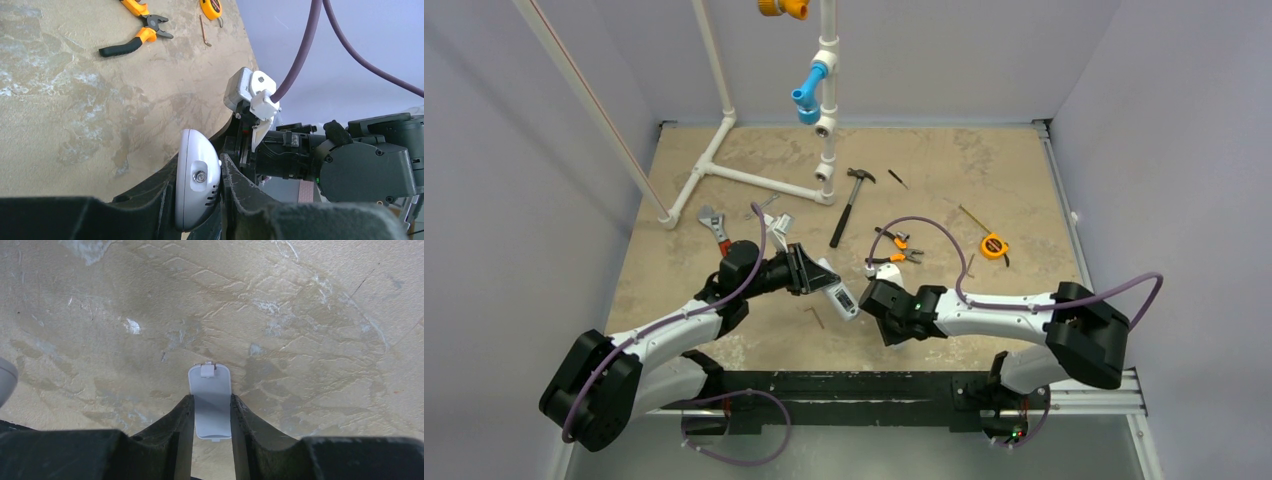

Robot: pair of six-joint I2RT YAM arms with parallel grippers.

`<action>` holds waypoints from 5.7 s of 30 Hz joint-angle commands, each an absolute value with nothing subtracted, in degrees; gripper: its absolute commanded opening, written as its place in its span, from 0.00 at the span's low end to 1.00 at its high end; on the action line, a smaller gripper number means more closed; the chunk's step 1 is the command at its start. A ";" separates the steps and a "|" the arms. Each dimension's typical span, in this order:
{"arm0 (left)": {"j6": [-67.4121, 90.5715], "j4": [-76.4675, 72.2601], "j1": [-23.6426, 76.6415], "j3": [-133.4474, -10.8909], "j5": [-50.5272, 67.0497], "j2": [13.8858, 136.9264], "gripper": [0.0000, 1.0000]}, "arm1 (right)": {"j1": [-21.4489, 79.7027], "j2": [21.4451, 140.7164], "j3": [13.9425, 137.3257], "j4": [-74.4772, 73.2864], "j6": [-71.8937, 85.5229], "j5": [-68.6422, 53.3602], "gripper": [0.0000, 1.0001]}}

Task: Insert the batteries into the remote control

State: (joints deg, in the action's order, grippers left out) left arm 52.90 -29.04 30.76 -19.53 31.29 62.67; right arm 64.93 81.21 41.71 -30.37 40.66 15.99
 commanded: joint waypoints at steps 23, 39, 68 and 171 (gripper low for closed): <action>52.16 -31.56 30.39 -21.41 32.23 62.96 0.00 | 65.30 76.90 39.14 -29.88 45.30 19.44 0.49; 52.30 -31.80 30.41 -21.45 32.34 63.26 0.00 | 65.08 70.58 36.96 -27.04 45.48 19.13 0.54; 52.38 -31.41 30.45 -21.33 32.45 62.65 0.00 | 56.37 61.75 31.41 -21.74 43.82 12.46 0.29; 42.63 -1.71 24.08 -26.43 16.33 45.52 0.00 | 55.46 88.90 51.86 -1.26 33.26 12.78 0.16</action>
State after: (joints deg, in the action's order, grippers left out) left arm 42.44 2.79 24.38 -23.59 14.85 45.87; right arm 55.53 94.11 49.50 -3.16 36.97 13.65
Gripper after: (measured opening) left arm 0.258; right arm 0.119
